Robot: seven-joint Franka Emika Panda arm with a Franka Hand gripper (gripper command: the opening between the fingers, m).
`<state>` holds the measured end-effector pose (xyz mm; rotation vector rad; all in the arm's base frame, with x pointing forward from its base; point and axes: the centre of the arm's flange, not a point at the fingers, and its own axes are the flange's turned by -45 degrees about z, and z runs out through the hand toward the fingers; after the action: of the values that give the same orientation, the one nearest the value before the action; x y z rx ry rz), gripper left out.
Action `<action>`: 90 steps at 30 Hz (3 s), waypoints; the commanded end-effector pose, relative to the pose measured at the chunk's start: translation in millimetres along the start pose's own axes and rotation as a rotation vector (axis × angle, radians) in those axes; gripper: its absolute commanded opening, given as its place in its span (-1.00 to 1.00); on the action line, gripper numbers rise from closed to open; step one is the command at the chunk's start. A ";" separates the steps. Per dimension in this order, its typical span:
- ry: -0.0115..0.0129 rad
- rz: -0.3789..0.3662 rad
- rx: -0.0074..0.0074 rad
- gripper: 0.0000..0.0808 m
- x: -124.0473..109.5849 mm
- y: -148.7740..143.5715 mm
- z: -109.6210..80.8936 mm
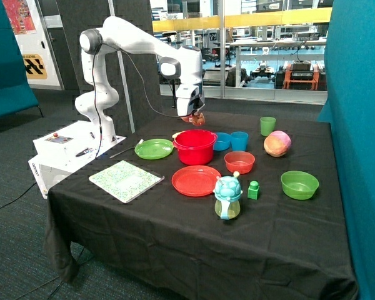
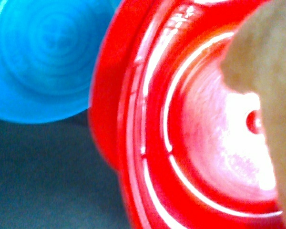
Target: Hide the teddy bear in the red bowl
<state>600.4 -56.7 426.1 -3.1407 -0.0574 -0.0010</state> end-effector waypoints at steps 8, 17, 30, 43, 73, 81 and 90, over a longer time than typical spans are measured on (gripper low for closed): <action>-0.0006 0.017 -0.0004 -1.00 23.0 33.5 40.4; -0.0006 0.014 -0.0004 -1.00 35.5 38.7 58.2; -0.0006 0.020 -0.0004 -1.00 37.3 45.5 82.8; -0.0006 0.011 -0.0004 -0.47 15.7 48.3 103.1; -0.0006 0.003 -0.0004 0.60 17.1 49.6 95.0; -0.0006 -0.003 -0.0004 0.75 18.2 47.1 90.2; -0.0006 -0.002 -0.0004 0.81 16.8 51.2 89.1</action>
<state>618.3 -105.2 334.0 -3.1412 -0.0588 -0.0126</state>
